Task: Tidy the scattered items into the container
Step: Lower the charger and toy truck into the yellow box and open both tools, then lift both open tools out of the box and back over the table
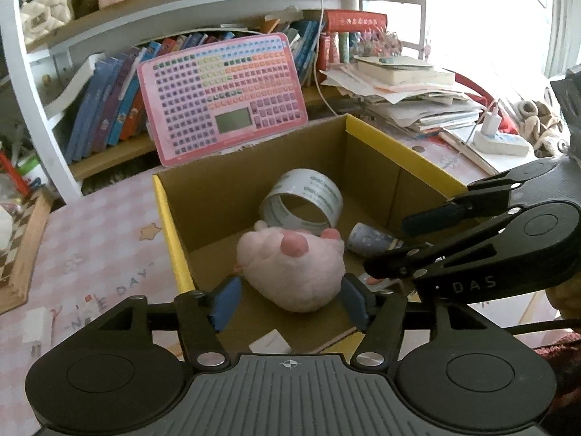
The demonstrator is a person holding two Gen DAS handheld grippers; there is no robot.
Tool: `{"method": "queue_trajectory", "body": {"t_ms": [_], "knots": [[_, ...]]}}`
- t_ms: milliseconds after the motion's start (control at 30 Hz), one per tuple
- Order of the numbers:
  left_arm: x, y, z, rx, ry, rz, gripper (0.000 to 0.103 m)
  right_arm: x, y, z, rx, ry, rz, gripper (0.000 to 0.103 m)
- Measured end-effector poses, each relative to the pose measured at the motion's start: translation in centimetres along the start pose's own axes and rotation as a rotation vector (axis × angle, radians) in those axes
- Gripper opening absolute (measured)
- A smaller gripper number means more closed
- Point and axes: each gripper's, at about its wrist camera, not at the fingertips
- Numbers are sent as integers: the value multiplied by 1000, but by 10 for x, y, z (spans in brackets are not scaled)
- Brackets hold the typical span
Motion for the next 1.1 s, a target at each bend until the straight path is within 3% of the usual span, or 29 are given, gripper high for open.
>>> {"method": "queue_trajectory", "body": {"t_ms": [433, 767, 1100], "knots": [[-11, -29, -7, 29, -11, -83, 74, -13, -31, 14, -77, 6, -84, 57], [-22, -43, -6, -47, 38, -114, 74, -30, -59, 30, -183, 45, -144, 66], [-42, -64, 8, -121, 70, -131, 81, -51, -73, 65, -255, 89, -127, 67]]}}
Point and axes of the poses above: each gripper's, at about its wrist camera, not at the fingertips, and y roughly the way its jaws point, z to its left, x to its top, and after that the axes turned 1 degree about x, right-handed
